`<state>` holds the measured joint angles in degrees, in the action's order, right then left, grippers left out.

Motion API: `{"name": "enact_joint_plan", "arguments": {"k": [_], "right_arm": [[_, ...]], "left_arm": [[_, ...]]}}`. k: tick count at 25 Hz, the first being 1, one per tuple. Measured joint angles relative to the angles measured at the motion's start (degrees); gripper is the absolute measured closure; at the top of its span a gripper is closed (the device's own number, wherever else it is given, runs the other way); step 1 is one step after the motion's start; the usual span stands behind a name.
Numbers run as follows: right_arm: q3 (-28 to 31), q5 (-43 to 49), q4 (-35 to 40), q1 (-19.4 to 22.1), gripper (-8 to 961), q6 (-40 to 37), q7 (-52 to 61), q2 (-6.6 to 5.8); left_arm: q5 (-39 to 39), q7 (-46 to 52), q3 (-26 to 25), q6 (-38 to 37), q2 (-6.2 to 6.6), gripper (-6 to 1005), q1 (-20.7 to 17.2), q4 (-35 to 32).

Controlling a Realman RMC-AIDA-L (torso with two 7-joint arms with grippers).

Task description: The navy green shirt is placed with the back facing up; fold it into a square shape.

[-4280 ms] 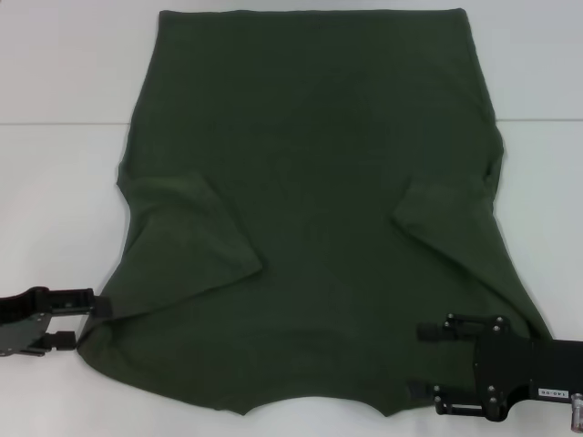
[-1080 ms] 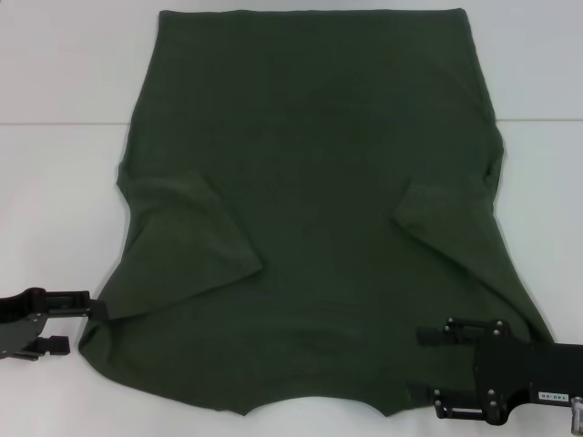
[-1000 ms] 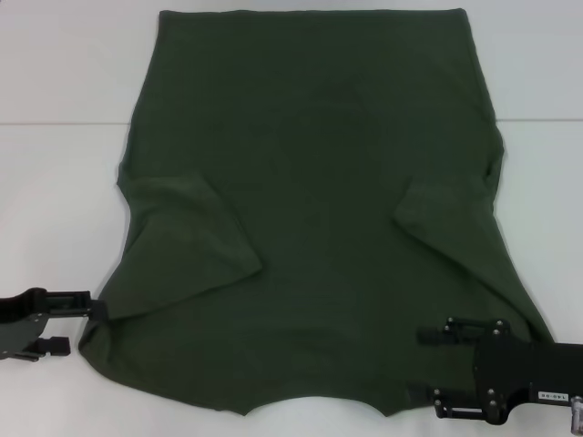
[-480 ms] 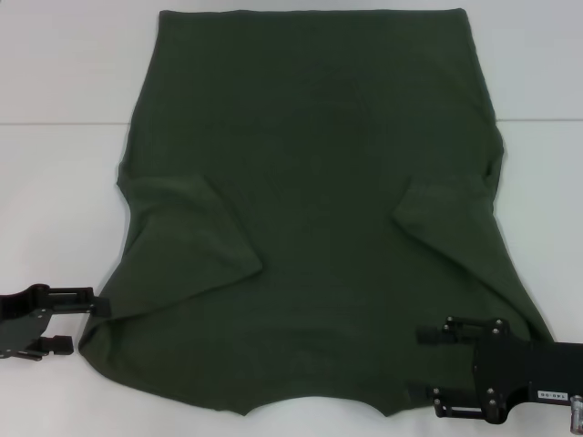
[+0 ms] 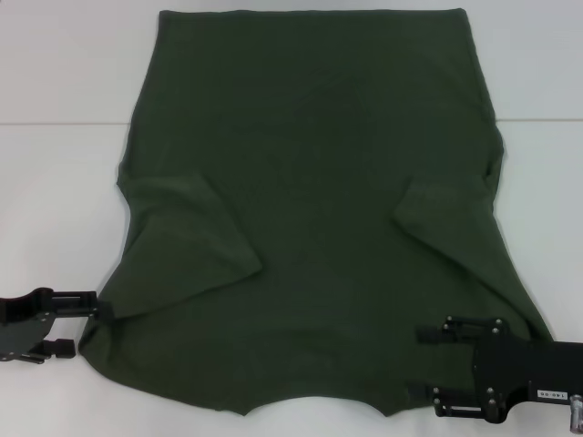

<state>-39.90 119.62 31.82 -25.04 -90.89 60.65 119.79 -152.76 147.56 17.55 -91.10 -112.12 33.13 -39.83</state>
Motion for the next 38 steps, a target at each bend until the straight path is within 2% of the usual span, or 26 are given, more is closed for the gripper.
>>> {"name": "enact_joint_plan", "arguments": {"k": [24,38], "right_arm": [[-0.1,0.0,0.0,0.0,199,0.5,0.0,0.0],[-0.1,0.0,0.0,0.0,198,0.6,0.0,0.0]], "left_arm": [[0.5,0.1,0.0,0.9,-0.4,79,0.8,1.9],[1.0,0.0,0.5,0.9,-0.66,80,3.8,5.1]]}}
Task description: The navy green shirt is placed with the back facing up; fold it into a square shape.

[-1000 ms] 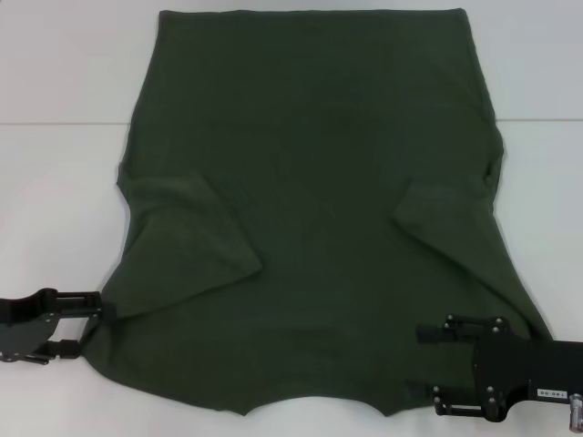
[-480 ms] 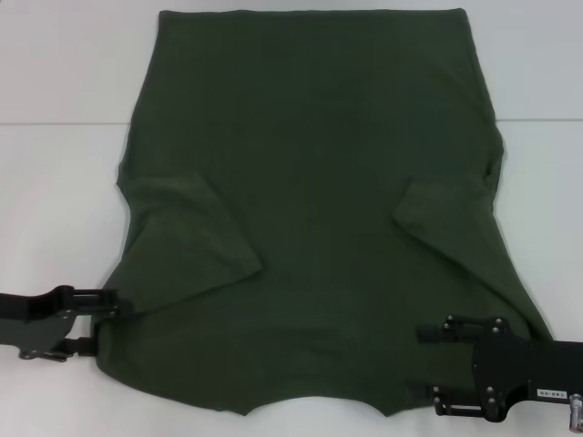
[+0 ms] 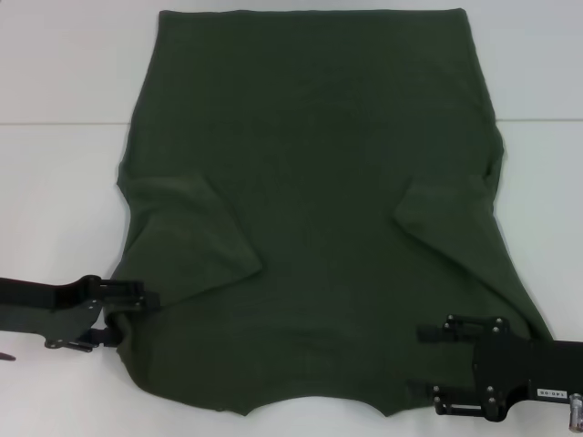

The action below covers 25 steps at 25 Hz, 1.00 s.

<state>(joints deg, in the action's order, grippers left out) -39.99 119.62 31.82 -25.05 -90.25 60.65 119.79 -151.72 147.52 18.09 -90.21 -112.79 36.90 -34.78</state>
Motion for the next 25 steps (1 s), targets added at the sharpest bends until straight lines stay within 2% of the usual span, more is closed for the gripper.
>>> {"name": "enact_joint_plan", "arguments": {"k": [9,16,25], "right_arm": [[0.0,0.0,0.0,0.0,198,0.2,0.0,0.0],[0.0,-0.1,0.0,-0.1,198,0.3,0.0,0.0],[0.1,-0.1,0.0,-0.1,199,0.2,0.0,0.0]], "left_arm": [[-1.1,1.7,2.9,0.5,0.1,80,-0.1,-2.5],[-1.2,4.7,8.9,0.2,0.01,80,0.6,-4.6],[-1.2,6.0,10.4,0.2,-0.01,80,1.4,-5.0]]}}
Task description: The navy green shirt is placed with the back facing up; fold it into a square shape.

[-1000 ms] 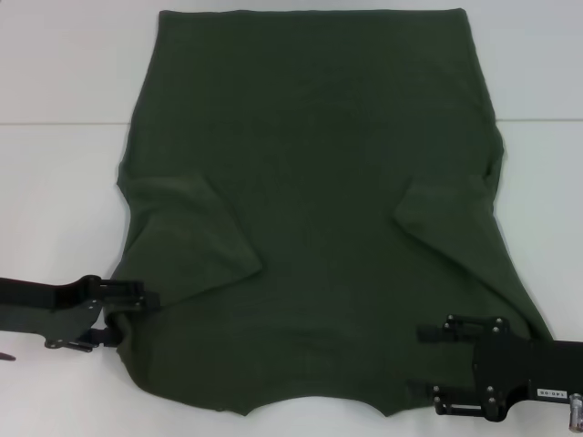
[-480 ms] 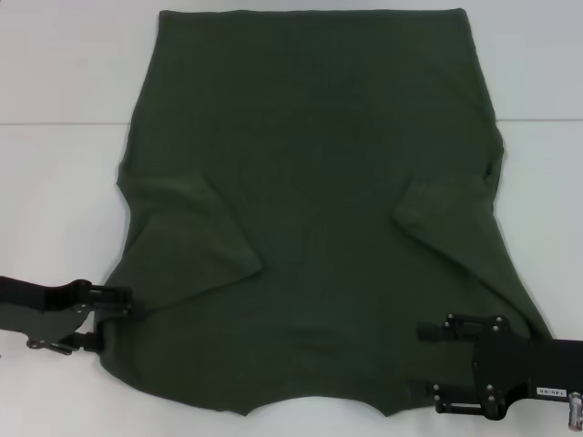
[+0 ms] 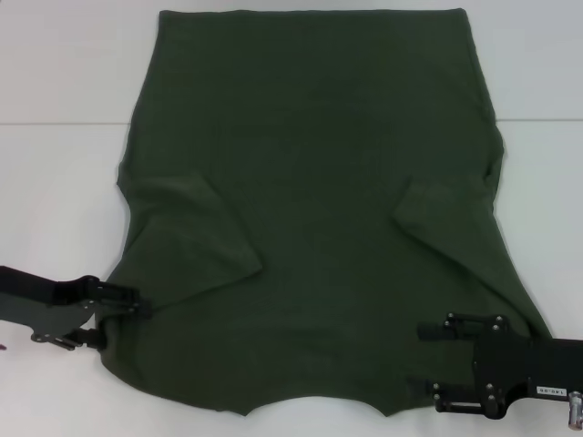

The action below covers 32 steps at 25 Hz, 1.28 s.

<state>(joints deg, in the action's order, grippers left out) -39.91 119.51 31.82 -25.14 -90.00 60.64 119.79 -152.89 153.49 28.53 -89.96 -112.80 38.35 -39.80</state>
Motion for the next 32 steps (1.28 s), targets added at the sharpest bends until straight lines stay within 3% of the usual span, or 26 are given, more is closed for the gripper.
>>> {"name": "enact_joint_plan", "arguments": {"k": [7,15,21,32], "right_arm": [[0.0,-0.1,0.0,-0.3,198,0.0,0.0,0.0],[0.0,-0.1,0.2,-0.5,199,0.0,0.0,0.0],[0.0,-0.1,0.2,-0.9,199,0.3,0.0,0.0],[0.3,0.0,0.0,-1.1,198,0.8,0.0,0.0]], "left_arm": [[0.0,0.4,1.9,0.3,-0.61,80,0.9,0.0],[-0.1,0.8,3.2,0.4,-0.46,79,0.9,-1.0],[-1.2,2.3,7.9,0.8,-0.82,143,1.3,-3.0],[-1.7,2.6,9.2,0.9,-1.23,149,2.1,-3.3]]}}
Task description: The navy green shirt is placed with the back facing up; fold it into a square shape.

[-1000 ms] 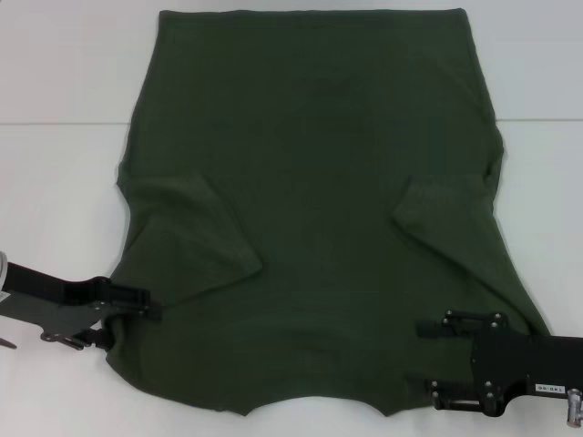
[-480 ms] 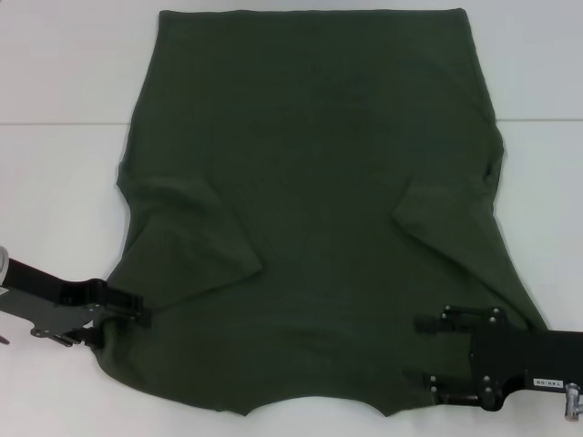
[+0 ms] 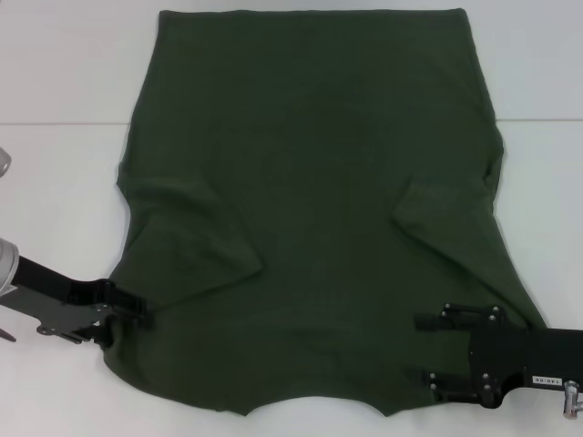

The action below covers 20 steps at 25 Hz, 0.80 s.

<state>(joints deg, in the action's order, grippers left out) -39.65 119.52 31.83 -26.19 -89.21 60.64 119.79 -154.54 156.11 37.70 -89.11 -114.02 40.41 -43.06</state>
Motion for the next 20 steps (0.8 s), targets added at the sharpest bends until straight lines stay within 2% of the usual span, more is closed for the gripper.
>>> {"name": "enact_joint_plan", "arguments": {"k": [2,14,20], "right_arm": [[-0.1,0.0,0.0,0.0,198,0.2,0.0,0.0],[-0.1,-0.2,0.0,-0.2,199,0.4,0.0,0.0],[0.1,-0.3,0.1,-0.3,198,0.4,0.0,0.0]], "left_arm": [[0.0,0.1,0.7,0.0,0.0,150,0.0,-0.1],[-0.1,0.5,2.5,0.3,0.03,654,0.1,-0.4],[-0.5,0.2,3.9,0.5,-0.28,713,0.2,-1.7]]}}
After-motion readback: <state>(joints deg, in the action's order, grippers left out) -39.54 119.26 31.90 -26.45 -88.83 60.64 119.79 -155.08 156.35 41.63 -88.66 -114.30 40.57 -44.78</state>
